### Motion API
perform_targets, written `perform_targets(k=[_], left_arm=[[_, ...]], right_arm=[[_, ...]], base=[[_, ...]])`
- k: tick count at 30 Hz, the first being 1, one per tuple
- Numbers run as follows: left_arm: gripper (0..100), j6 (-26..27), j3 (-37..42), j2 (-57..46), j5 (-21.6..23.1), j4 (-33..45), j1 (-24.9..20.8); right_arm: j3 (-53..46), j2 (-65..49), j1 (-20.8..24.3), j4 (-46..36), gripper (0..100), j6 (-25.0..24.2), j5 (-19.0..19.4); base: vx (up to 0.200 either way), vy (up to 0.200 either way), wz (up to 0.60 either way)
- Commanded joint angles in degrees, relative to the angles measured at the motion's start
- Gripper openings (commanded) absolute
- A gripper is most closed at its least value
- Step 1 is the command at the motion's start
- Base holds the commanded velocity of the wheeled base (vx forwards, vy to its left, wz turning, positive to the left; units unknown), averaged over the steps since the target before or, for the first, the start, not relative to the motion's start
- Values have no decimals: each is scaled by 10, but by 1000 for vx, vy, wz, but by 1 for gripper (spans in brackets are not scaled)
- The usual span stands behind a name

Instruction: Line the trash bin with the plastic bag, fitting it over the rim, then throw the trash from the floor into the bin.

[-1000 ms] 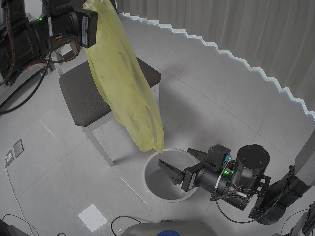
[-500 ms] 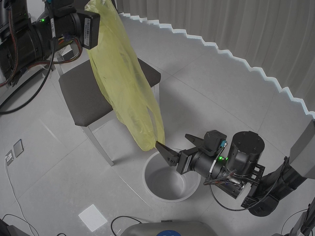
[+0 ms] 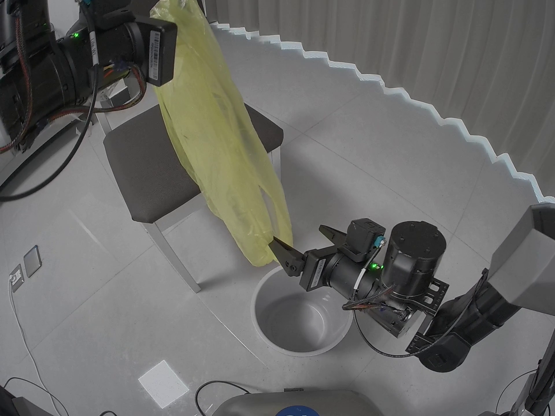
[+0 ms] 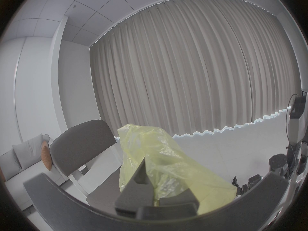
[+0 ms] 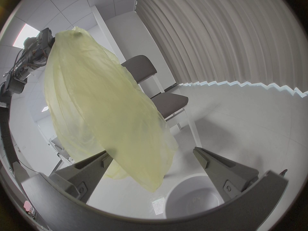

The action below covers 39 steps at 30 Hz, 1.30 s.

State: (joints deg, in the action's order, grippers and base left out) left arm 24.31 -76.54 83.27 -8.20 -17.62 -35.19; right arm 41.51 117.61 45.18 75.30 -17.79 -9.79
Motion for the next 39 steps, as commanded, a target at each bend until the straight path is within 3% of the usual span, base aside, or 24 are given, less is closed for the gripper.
perform_targets(k=[1,15,33,34,39], left_arm=[[0,-4,0,0,0,-1,-1],[0,-5,0,-7,1,-1,-5],[0,-6,1,-10,1,-1,-5],[0,-6,1,-10,1,-1,-5],[0,-6,2,-10,1,-1,-5]], right_arm=[[30,39,0,-1,100,1,-1],[74,82,-40,-10,100,0,-1],[87,88,-37,-7,100,0,-1],[87,88,-37,-7,0,0,-1],[81,83,-36,-7,0,0,-1]], base=[[0,0,0],[0,0,0],[0,0,0],[0,0,0],[0,0,0]])
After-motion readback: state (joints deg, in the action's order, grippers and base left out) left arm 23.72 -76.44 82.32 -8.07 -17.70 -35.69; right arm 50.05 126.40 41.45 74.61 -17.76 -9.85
